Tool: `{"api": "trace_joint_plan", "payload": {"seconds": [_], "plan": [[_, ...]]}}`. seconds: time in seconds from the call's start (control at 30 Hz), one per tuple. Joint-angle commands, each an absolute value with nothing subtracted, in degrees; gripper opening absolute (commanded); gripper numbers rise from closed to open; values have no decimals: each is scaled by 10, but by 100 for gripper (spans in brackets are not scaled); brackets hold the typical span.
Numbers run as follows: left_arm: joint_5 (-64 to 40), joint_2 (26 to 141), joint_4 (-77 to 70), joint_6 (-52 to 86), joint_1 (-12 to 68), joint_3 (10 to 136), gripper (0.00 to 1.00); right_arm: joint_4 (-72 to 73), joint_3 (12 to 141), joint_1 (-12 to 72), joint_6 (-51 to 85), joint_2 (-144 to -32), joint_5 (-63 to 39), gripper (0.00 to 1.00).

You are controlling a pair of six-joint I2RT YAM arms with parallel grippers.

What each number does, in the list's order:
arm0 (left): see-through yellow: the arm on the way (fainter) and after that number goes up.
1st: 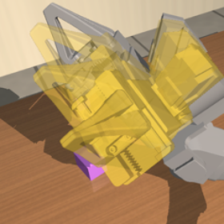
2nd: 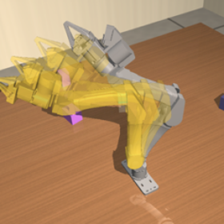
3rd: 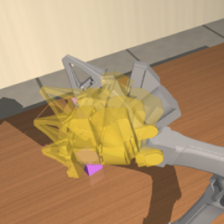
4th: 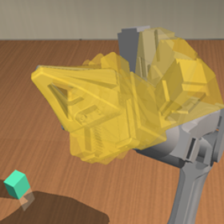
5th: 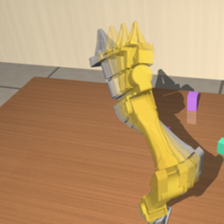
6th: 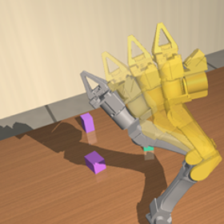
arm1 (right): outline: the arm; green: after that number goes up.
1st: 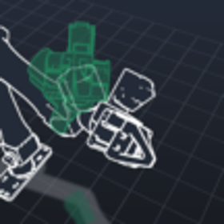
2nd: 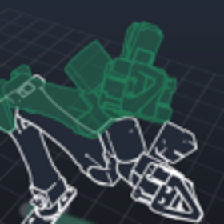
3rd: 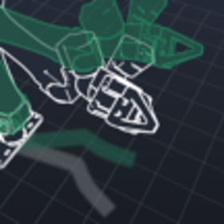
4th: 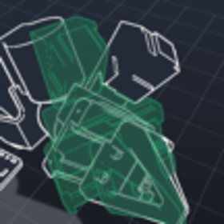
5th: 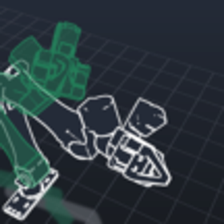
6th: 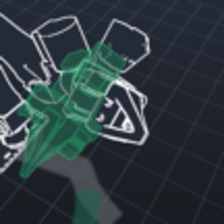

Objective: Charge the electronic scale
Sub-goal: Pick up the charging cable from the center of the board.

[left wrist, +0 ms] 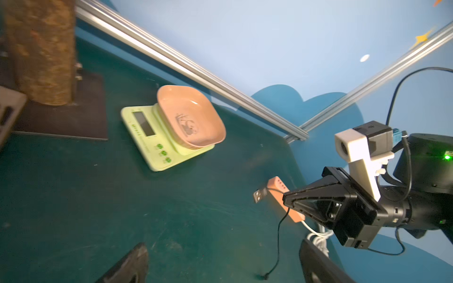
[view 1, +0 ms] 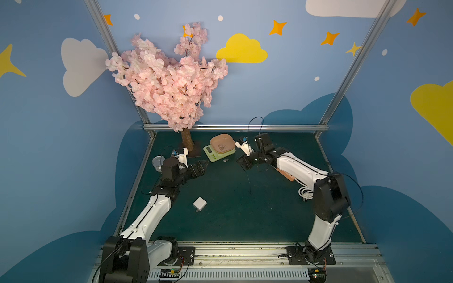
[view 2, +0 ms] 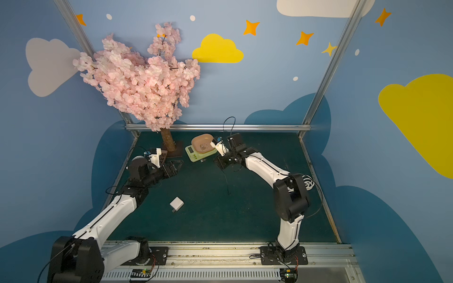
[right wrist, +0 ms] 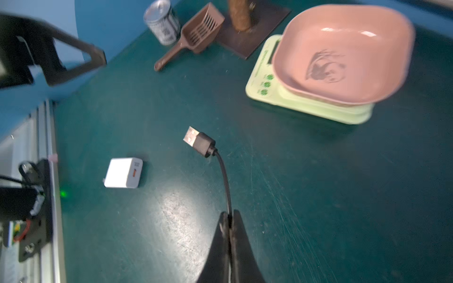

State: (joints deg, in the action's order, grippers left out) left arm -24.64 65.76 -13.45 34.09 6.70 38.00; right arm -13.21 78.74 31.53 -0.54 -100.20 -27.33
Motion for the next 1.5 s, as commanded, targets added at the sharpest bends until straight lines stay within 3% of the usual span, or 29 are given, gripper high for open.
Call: {"api": "trace_joint_plan", "payload": {"seconds": [0.0,0.17,0.37,0.5,0.77,1.0,1.47], "plan": [[-338,677,-191,401,91,414,93,4,714,313,154,-931,-284,0],[-401,707,-207,427,145,467,92,104,612,312,232,-853,-292,0],[-400,729,-135,395,177,512,78,216,539,317,265,-827,-330,0],[-400,740,-112,392,179,526,63,233,533,320,267,-826,-356,0],[-383,746,-99,397,186,531,60,247,520,334,257,-817,-364,0],[-376,741,-90,404,192,535,36,279,498,346,239,-803,-372,0],[-367,715,-85,397,193,528,17,291,491,351,226,-803,-393,0]]}}
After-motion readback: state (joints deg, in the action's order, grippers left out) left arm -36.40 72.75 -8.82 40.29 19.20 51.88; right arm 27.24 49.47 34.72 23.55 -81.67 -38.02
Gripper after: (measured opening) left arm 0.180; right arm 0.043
